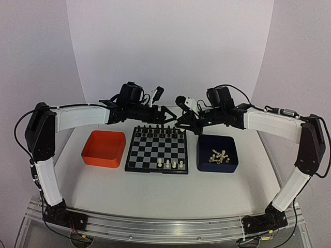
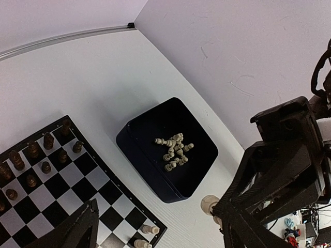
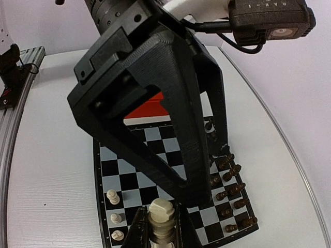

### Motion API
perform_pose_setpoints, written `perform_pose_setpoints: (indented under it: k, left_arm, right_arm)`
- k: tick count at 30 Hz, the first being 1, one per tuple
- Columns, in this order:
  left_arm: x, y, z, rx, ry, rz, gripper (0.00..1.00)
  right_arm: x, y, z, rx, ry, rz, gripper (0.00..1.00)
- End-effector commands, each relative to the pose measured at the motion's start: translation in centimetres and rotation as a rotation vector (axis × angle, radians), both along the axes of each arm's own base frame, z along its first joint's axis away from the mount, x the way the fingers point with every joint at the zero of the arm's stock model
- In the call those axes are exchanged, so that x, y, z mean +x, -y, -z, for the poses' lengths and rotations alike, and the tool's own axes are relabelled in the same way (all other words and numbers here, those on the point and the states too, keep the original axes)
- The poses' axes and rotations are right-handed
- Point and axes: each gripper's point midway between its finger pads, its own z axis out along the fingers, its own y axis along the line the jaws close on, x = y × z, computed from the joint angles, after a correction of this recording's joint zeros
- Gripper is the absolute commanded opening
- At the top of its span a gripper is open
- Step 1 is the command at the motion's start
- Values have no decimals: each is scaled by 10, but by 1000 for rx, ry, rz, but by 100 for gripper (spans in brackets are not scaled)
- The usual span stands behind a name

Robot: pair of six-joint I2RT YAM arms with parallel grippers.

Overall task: Set up the chess pieces on the board
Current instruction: Place the chess piece on the chessboard.

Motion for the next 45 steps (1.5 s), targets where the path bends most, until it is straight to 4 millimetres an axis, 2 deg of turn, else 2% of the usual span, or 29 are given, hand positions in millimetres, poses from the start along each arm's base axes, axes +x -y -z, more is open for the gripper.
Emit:
perform_pose_setpoints:
  k: [1, 15, 25, 35, 45]
  left_arm:
    - [-24, 0, -27, -19, 24, 46, 74]
    - [-48, 4, -44, -97, 10, 160, 71]
    - [-43, 7, -34, -63, -8, 156, 54]
    - [-37, 6, -34, -64, 3, 118, 47]
    - [-36, 9, -30, -53, 3, 136, 40]
  right_arm:
    - [8, -4, -10, 38, 31, 7, 2]
    - [11, -3, -1, 8, 38, 20, 2]
    - [6, -6, -9, 28, 37, -9, 2]
    - [1, -9, -5, 12, 27, -27, 2]
    - [4, -17, -4, 7, 30, -30, 2]
